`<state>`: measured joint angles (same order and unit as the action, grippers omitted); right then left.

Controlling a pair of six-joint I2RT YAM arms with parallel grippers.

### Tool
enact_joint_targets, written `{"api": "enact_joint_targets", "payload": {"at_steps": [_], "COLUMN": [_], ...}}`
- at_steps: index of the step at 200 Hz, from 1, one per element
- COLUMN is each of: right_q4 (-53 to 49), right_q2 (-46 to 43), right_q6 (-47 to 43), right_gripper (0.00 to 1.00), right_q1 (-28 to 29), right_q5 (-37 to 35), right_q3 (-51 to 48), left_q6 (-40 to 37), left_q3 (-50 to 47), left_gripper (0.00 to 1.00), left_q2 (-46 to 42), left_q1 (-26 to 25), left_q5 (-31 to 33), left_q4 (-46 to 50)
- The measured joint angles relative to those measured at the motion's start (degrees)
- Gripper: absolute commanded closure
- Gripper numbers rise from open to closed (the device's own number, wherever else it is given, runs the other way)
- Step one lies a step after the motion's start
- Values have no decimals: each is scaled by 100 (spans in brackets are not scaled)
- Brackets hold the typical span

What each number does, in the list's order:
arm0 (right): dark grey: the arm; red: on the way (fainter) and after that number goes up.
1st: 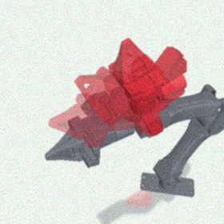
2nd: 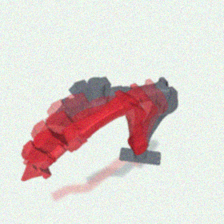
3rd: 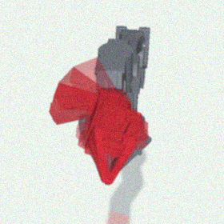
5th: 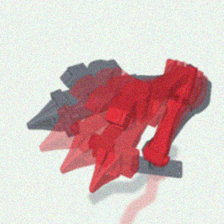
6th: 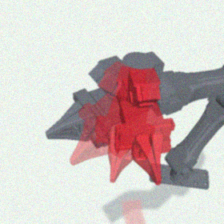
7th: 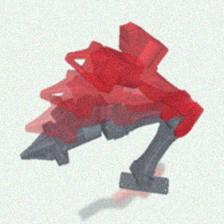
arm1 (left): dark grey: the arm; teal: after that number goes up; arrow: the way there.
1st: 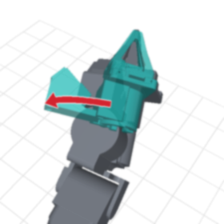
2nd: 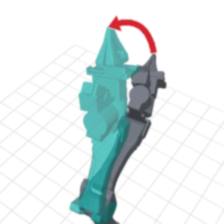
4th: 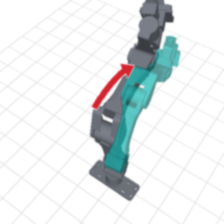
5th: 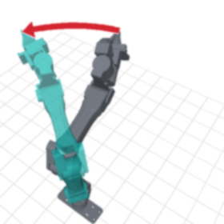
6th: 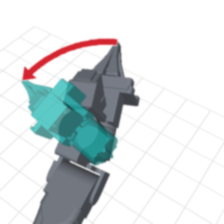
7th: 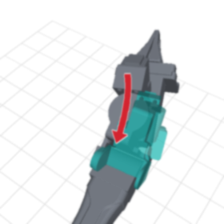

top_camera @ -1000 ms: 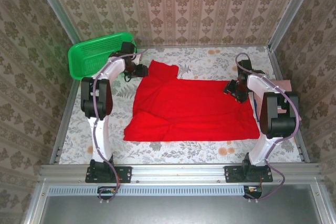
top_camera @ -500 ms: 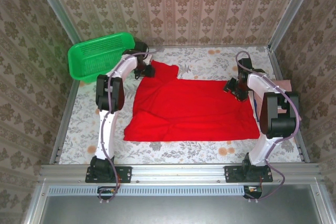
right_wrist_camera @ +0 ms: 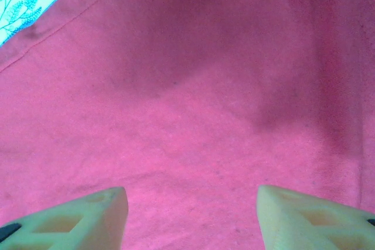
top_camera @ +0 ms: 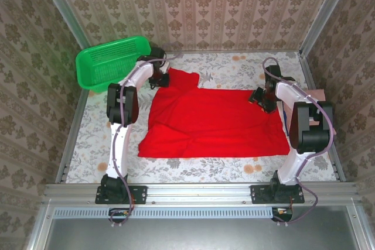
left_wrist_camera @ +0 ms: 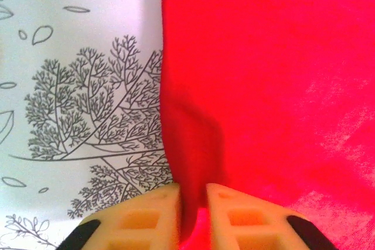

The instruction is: Fold and stack the t-shirts

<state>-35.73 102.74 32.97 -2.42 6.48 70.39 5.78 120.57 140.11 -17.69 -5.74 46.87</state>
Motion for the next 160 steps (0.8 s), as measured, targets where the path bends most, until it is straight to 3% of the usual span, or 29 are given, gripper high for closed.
{"api": "enact_joint_targets", "payload": {"at_steps": [14, 85, 160], "right_q4": [2, 35, -229], "right_q2": [26, 70, 1152], "right_q6": [-2, -2, -92], "right_gripper": [40, 40, 46], "right_q1": [-7, -216, -339], "right_q5": [0, -72, -787], "right_q3": [55, 332, 1864], "left_q6": [15, 44, 44], "left_q3": [-61, -466, -1034], "left_gripper": [100, 100, 100], "left_q2": [-37, -291, -992], "left_q1": [-2, -37, -63], "left_q5": [-2, 4, 157], "left_q4": [-39, -269, -511]}}
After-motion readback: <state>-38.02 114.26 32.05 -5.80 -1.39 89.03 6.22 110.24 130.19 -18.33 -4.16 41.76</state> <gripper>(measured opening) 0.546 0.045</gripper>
